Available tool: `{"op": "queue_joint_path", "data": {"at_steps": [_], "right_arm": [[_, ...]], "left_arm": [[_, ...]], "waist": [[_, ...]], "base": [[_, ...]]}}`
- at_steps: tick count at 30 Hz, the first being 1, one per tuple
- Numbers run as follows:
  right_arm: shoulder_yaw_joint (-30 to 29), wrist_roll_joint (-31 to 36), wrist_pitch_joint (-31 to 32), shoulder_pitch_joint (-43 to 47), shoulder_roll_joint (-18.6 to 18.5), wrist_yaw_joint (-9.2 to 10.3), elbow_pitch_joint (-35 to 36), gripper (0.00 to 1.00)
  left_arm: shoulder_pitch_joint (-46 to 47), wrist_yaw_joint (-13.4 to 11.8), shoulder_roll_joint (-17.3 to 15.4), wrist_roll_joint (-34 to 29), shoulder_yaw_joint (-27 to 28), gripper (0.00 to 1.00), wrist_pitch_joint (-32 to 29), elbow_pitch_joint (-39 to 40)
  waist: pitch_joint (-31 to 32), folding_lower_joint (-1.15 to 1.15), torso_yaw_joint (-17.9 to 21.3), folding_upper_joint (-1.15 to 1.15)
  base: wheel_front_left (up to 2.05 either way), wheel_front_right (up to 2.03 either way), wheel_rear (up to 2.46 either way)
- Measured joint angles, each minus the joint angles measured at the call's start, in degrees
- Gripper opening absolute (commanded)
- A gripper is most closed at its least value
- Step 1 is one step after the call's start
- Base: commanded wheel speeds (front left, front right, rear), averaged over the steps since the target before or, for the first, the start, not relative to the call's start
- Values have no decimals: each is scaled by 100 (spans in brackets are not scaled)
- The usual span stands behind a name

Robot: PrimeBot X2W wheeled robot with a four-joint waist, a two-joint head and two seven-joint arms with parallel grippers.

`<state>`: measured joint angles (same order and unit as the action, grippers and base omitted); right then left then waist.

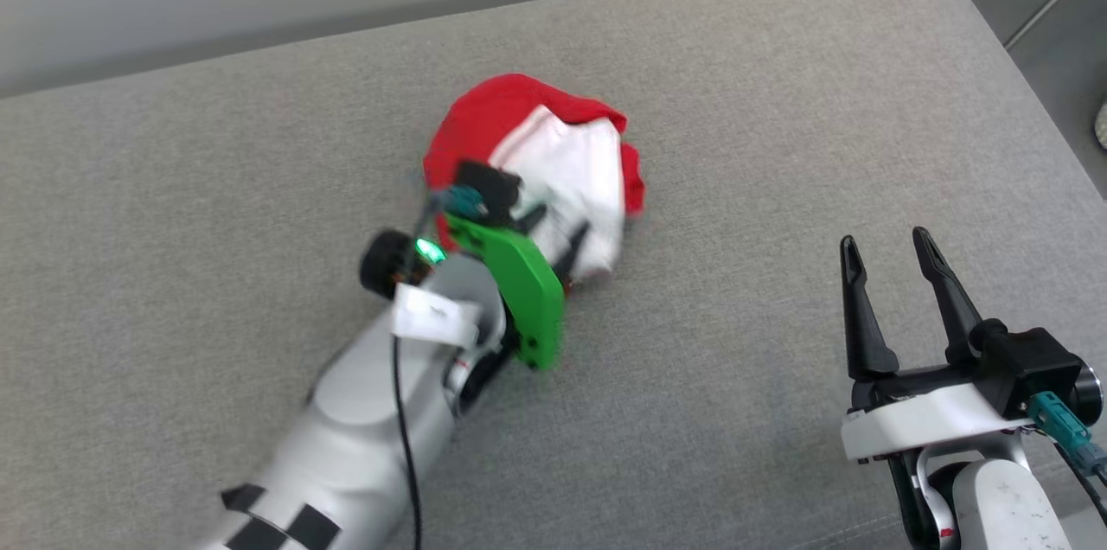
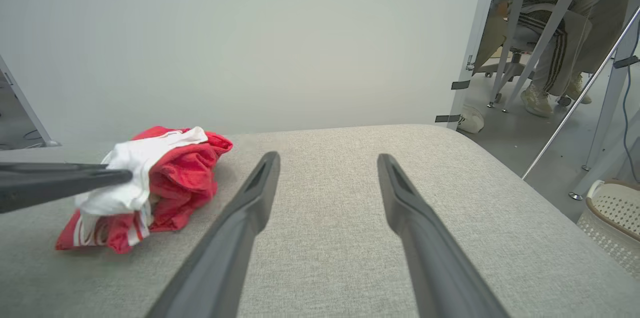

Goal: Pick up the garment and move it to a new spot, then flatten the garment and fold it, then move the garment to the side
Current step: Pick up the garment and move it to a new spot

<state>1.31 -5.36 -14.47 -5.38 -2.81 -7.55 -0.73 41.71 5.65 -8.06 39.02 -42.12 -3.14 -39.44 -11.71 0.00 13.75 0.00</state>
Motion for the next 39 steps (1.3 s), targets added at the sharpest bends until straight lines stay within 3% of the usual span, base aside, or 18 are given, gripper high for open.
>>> {"op": "queue_joint_path", "data": {"at_steps": [4,10,15,18,24,29,34,39], "right_arm": [[-26,0,1,0,0,0,-14,100],[-70,26,0,25,0,0,-52,100],[-124,110,0,176,-1,0,-101,100],[-124,141,0,259,-1,0,-111,100],[-126,213,0,447,2,0,-134,100],[-149,232,0,544,1,0,-141,100],[-156,287,0,644,2,0,-168,100],[-160,302,0,683,2,0,-204,100]], "left_arm": [[-141,92,257,-22,-281,100,219,-333],[-192,142,313,86,-387,100,809,-406],[-196,152,227,257,-310,100,1312,-158],[-203,136,-8,200,-205,100,1563,45],[-904,-278,-592,36,546,100,1780,879],[-2067,-390,-738,-528,1337,100,1780,1971],[-3061,-350,-635,-1236,2053,100,1780,2806],[-3708,-178,-270,-1786,2660,100,1780,3326]], "waist": [[-73,0,63,0],[33,0,-58,0],[248,0,-293,0],[407,0,-491,0],[714,0,-905,0],[885,0,-1225,0],[1023,0,-1483,0],[1104,0,-1616,0]], "base": [[0,0,0],[0,0,0],[0,0,0],[0,0,0],[0,0,0],[0,0,0],[0,0,0],[0,0,0]]}}
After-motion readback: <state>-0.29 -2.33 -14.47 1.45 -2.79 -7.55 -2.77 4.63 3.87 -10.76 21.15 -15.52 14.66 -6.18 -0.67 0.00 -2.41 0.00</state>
